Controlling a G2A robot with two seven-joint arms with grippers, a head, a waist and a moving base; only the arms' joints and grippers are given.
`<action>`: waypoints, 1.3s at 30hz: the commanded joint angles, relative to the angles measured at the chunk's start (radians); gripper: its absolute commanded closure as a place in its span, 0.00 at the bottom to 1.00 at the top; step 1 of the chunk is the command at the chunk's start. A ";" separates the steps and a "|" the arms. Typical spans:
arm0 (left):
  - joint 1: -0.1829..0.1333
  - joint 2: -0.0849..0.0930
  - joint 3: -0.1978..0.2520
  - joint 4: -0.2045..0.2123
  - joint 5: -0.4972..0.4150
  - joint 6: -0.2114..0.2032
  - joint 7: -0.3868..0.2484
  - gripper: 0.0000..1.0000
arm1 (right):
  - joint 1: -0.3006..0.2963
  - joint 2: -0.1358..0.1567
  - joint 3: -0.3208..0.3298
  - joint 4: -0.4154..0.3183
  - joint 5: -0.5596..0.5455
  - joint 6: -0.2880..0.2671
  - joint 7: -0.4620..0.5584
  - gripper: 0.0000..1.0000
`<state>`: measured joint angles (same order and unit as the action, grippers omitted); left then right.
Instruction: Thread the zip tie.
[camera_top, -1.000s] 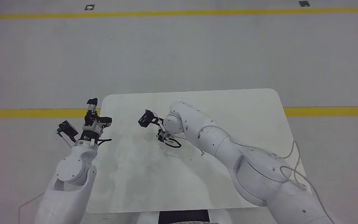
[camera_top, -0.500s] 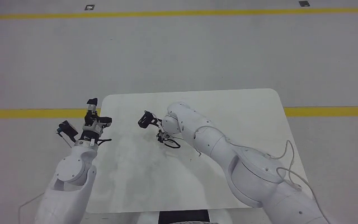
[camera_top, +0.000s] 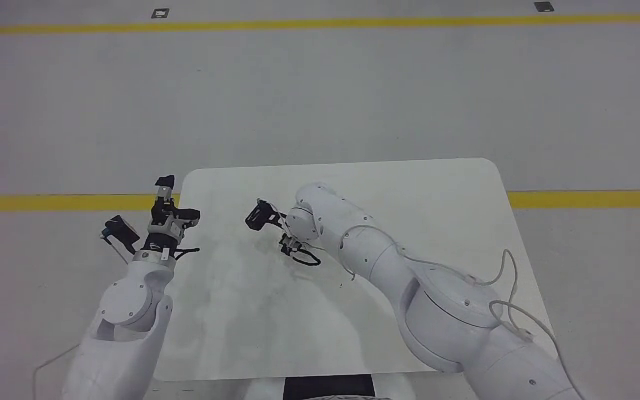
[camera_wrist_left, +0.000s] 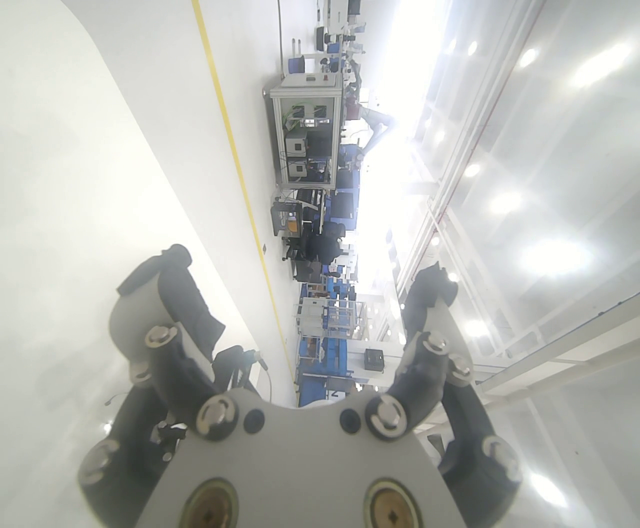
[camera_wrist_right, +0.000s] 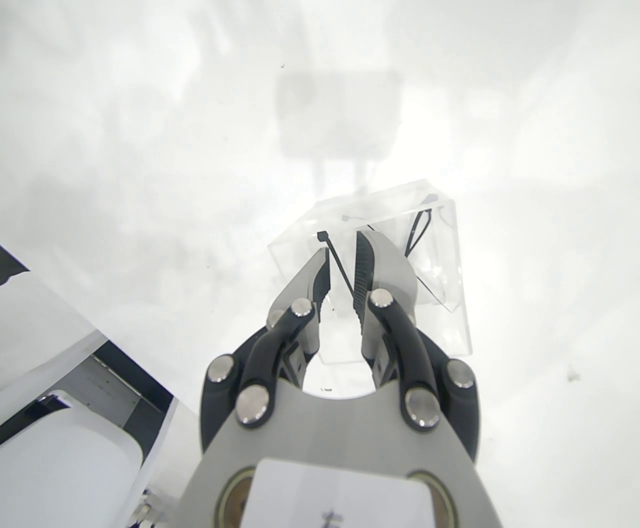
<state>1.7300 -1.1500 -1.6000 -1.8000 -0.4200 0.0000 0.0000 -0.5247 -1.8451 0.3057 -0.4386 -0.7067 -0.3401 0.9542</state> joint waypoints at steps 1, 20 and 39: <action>0.000 0.000 0.000 0.000 0.000 0.000 0.000 0.00 | 0.000 -0.004 0.001 0.008 -0.002 0.000 -0.002 0.87; 0.000 0.000 0.000 0.000 0.000 0.000 0.000 0.00 | 0.011 -0.030 0.012 0.052 -0.015 0.000 0.003 1.00; 0.000 0.000 0.000 0.000 0.000 0.000 0.000 0.00 | 0.023 0.088 0.120 -0.123 0.076 0.000 0.001 1.00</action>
<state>1.7300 -1.1500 -1.6000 -1.8000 -0.4200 0.0000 0.0000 -0.4962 -1.7706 0.4189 -0.5358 -0.6379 -0.3400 0.9547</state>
